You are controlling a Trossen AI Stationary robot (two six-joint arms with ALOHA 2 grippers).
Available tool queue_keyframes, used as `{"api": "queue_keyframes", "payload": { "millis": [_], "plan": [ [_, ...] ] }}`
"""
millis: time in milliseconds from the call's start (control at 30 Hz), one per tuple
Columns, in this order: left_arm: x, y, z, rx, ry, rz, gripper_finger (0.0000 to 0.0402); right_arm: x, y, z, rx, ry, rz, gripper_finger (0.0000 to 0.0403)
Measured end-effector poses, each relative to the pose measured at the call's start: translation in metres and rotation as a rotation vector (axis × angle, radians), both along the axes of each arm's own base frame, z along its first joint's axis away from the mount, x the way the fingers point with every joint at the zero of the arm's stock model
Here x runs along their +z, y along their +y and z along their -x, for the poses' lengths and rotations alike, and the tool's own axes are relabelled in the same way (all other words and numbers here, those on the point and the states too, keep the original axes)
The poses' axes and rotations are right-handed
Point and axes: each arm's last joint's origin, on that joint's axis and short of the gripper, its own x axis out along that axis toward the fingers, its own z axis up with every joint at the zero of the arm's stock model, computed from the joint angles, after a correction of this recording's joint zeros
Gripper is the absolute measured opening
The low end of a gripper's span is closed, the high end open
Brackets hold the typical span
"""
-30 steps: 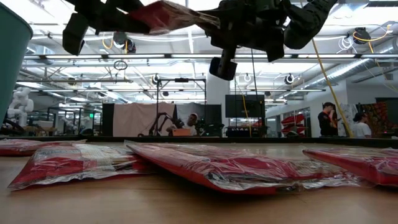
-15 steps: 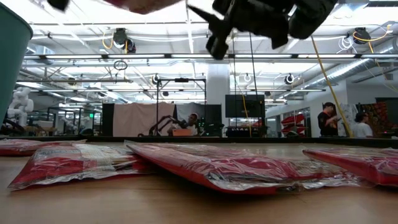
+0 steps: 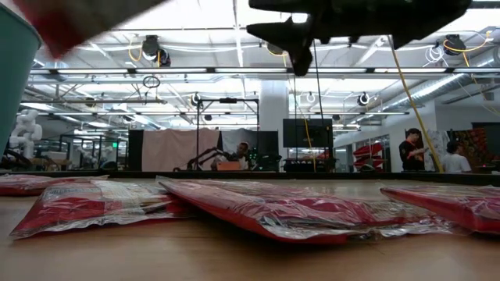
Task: Sort popcorn bags into baskets
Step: Put the red popcorn bag into the blue container
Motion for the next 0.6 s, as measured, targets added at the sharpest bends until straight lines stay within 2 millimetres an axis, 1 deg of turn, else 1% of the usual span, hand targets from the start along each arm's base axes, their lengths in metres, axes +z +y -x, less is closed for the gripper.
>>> {"api": "queue_keyframes", "payload": {
  "millis": [167,233,300,433,600],
  "plan": [
    [0.017,-0.015,0.017,0.011,0.162,0.319,0.0022,-0.011,0.014,0.007,0.026,0.038,0.006,0.016],
    [0.023,-0.022,0.023,0.026,0.198,0.392,0.0022,-0.011,0.018,0.008,0.039,0.035,0.011,0.016],
    [0.023,-0.029,0.029,0.046,0.241,0.453,0.0019,-0.011,0.022,0.009,0.052,0.032,0.026,0.016],
    [0.011,-0.048,0.033,0.073,0.346,0.473,0.0016,-0.011,0.027,0.01,0.048,0.03,0.071,0.016],
    [-0.01,-0.071,0.029,0.073,0.461,0.409,0.0021,-0.011,0.033,0.012,0.029,0.023,0.123,0.016]
  ]
}}
